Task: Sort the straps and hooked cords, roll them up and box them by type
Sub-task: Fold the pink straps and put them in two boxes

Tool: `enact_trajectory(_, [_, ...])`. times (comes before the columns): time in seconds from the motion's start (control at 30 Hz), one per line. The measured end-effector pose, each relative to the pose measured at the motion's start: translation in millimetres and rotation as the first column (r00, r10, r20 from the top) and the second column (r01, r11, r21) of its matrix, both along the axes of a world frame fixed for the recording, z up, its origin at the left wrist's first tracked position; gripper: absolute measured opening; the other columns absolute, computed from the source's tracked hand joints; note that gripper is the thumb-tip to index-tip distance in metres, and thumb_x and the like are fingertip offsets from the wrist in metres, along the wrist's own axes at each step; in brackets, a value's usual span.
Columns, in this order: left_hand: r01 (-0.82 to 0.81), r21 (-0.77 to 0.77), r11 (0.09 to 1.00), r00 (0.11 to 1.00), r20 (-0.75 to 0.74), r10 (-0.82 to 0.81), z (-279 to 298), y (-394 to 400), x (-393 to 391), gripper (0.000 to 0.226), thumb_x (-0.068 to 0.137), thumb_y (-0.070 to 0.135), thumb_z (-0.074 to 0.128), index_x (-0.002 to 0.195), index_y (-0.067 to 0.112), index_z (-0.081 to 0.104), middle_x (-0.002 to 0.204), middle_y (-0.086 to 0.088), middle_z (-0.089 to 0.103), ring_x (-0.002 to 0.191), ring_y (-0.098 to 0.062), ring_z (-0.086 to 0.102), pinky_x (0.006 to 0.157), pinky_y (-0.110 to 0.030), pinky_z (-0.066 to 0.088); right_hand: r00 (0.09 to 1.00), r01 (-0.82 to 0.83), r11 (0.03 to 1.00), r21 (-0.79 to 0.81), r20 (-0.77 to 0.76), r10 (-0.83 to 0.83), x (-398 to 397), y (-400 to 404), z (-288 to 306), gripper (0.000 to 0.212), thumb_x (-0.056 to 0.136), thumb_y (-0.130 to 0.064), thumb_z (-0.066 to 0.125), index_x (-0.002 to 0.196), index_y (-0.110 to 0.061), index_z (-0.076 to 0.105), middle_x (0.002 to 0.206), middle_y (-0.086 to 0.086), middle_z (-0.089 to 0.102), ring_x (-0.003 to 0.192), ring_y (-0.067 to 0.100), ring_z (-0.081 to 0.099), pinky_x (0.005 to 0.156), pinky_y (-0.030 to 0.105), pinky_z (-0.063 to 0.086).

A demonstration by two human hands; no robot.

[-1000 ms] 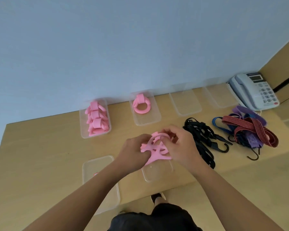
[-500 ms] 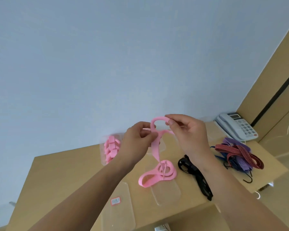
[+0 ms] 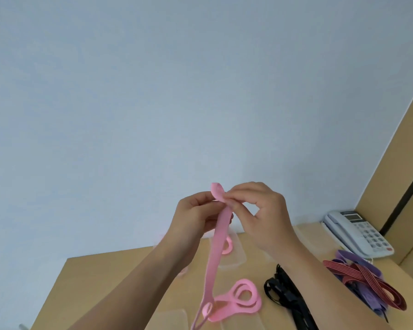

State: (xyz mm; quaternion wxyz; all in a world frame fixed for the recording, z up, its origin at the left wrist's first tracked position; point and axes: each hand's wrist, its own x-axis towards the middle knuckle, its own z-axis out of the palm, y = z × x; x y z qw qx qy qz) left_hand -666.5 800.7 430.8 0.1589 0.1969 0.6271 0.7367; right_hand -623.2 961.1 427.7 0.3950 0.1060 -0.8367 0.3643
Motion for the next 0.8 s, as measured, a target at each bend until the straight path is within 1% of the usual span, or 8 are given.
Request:
enact_trajectory(0.1, [0.012, 0.024, 1.000, 1.000, 0.005, -0.012, 0.2, 7.8, -2.2, 0.023, 0.090, -0.001, 0.054, 0.105, -0.005, 0.071, 0.098, -0.023, 0.070, 0.098, -0.040, 0.068, 0.102, -0.054, 0.053, 0.996, 0.046, 0.992, 0.116, -0.078, -0.038, -9.3, 9.0, -5.8, 0.015, 0.089, -0.014, 0.068, 0.096, -0.017, 0.080, 0.094, -0.010, 0.070, 0.092, 0.012, 0.062, 0.079, 0.028, 0.051])
enact_trajectory(0.2, [-0.013, 0.028, 1.000, 1.000, -0.002, 0.013, 0.5, 18.1, -1.2, 0.023, 0.092, -0.002, 0.054, 0.107, -0.005, 0.071, 0.108, -0.030, 0.070, 0.109, -0.050, 0.065, 0.105, -0.058, 0.050, 0.993, 0.052, 0.987, 0.149, -0.112, -0.036, -13.4, 20.8, -4.5, 0.015, 0.088, -0.013, 0.068, 0.096, -0.017, 0.080, 0.092, -0.010, 0.069, 0.091, 0.013, 0.060, 0.077, 0.028, 0.051])
enact_trajectory(0.33, [-0.007, 0.022, 1.000, 1.000, -0.024, 0.008, 1.4, 32.5, 1.3, 0.027, 0.097, -0.005, 0.050, 0.115, -0.004, 0.071, 0.116, -0.018, 0.075, 0.114, -0.038, 0.069, 0.107, -0.053, 0.050, 0.995, 0.015, 0.990, 0.137, -0.103, -0.001, -11.4, 37.6, 2.0, 0.022, 0.082, -0.010, 0.072, 0.100, -0.020, 0.079, 0.091, -0.011, 0.069, 0.088, 0.011, 0.060, 0.077, 0.024, 0.050])
enact_trajectory(0.43, [-0.030, 0.028, 0.999, 0.999, -0.032, 0.031, 1.8, 42.7, 1.5, 0.024, 0.098, -0.002, 0.054, 0.118, -0.006, 0.067, 0.117, -0.017, 0.075, 0.115, -0.037, 0.069, 0.108, -0.055, 0.049, 0.995, 0.050, 0.987, 0.150, -0.094, -0.037, -11.9, 51.9, 4.6, 0.016, 0.081, -0.016, 0.073, 0.096, -0.018, 0.078, 0.095, -0.010, 0.069, 0.090, 0.014, 0.060, 0.080, 0.021, 0.047])
enact_trajectory(0.5, [-0.046, 0.025, 0.999, 0.998, -0.042, 0.047, 2.7, 50.3, 3.6, 0.023, 0.098, -0.001, 0.055, 0.118, -0.010, 0.063, 0.115, -0.016, 0.076, 0.114, -0.035, 0.070, 0.108, -0.055, 0.049, 0.996, 0.074, 0.980, 0.183, -0.071, -0.062, -13.3, 60.0, 3.6, 0.015, 0.082, -0.021, 0.073, 0.097, -0.018, 0.078, 0.096, -0.009, 0.068, 0.093, 0.016, 0.058, 0.082, 0.019, 0.044])
enact_trajectory(0.57, [-0.066, 0.009, 0.998, 0.996, -0.053, 0.066, 2.7, 56.6, 6.1, 0.021, 0.099, -0.001, 0.055, 0.116, -0.009, 0.064, 0.112, -0.016, 0.076, 0.113, -0.033, 0.071, 0.108, -0.053, 0.049, 0.996, 0.080, 0.971, 0.226, -0.051, -0.070, -14.5, 66.1, 1.5, 0.016, 0.084, -0.021, 0.072, 0.099, -0.019, 0.077, 0.096, -0.009, 0.067, 0.095, 0.017, 0.057, 0.081, 0.018, 0.043])
enact_trajectory(0.7, [-0.134, -0.051, 0.990, 0.989, -0.071, 0.130, -1.2, 68.4, 10.0, 0.019, 0.100, 0.001, 0.055, 0.113, 0.000, 0.069, 0.106, -0.012, 0.079, 0.110, -0.030, 0.072, 0.105, -0.048, 0.052, 0.995, 0.100, 0.943, 0.317, -0.041, -0.092, -14.0, 74.8, -2.6, 0.018, 0.083, -0.013, 0.076, 0.100, -0.017, 0.077, 0.094, -0.007, 0.066, 0.096, 0.019, 0.054, 0.075, 0.025, 0.048])
enact_trajectory(0.8, [-0.180, -0.072, 0.981, 0.982, -0.066, 0.176, -5.4, 74.1, 13.2, 0.017, 0.100, 0.003, 0.057, 0.113, 0.002, 0.066, 0.101, -0.008, 0.080, 0.104, -0.023, 0.074, 0.100, -0.044, 0.056, 0.996, 0.080, 0.940, 0.331, -0.001, -0.084, -13.2, 77.5, -6.4, 0.013, 0.084, -0.010, 0.076, 0.095, -0.018, 0.077, 0.092, -0.008, 0.062, 0.096, 0.018, 0.052, 0.071, 0.031, 0.053])
